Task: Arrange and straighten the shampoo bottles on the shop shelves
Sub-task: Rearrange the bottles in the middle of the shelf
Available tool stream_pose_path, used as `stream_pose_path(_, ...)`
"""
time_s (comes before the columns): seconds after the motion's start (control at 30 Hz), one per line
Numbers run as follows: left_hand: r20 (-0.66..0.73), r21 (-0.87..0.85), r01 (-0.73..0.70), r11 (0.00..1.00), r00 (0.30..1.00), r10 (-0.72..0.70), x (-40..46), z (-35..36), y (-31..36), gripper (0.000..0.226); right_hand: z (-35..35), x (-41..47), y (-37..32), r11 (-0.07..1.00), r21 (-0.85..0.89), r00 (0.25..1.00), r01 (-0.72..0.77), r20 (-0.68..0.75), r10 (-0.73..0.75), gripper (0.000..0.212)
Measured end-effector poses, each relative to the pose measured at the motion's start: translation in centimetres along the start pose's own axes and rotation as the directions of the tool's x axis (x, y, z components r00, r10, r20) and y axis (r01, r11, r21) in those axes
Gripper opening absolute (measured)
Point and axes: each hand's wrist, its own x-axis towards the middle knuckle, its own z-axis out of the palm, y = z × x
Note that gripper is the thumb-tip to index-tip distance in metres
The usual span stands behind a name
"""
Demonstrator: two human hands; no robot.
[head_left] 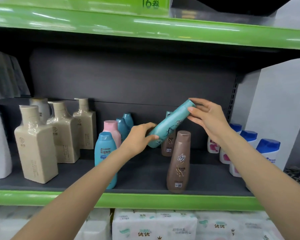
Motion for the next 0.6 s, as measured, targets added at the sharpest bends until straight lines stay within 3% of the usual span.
stream_pose_path(0.13, 0.091, -0.092, 0.036, 0.995, 0.995, -0.027, 1.1, 1.7, -0.4, 0.034, -0.5, 1.4, 1.1, 0.999, -0.045, 1.0, 0.009, -0.001, -0.009, 0.025)
stream_pose_path(0.37, 0.034, -0.133, -0.074, 0.988, 0.996, 0.079, 4.2, 2.6, 1.5, 0.058, 0.1, 2.4, 4.3, 0.961, -0.278, 0.997, -0.011, 0.072, 0.032, 0.028)
stream_pose_path(0.6, -0.008, -0.16, -0.063, 0.985, 0.998, 0.063, 4.9, 4.4, 0.3, 0.043, 0.0, 2.8, 5.8, 0.949, -0.315, 0.997, 0.005, 0.069, 0.018, 0.033)
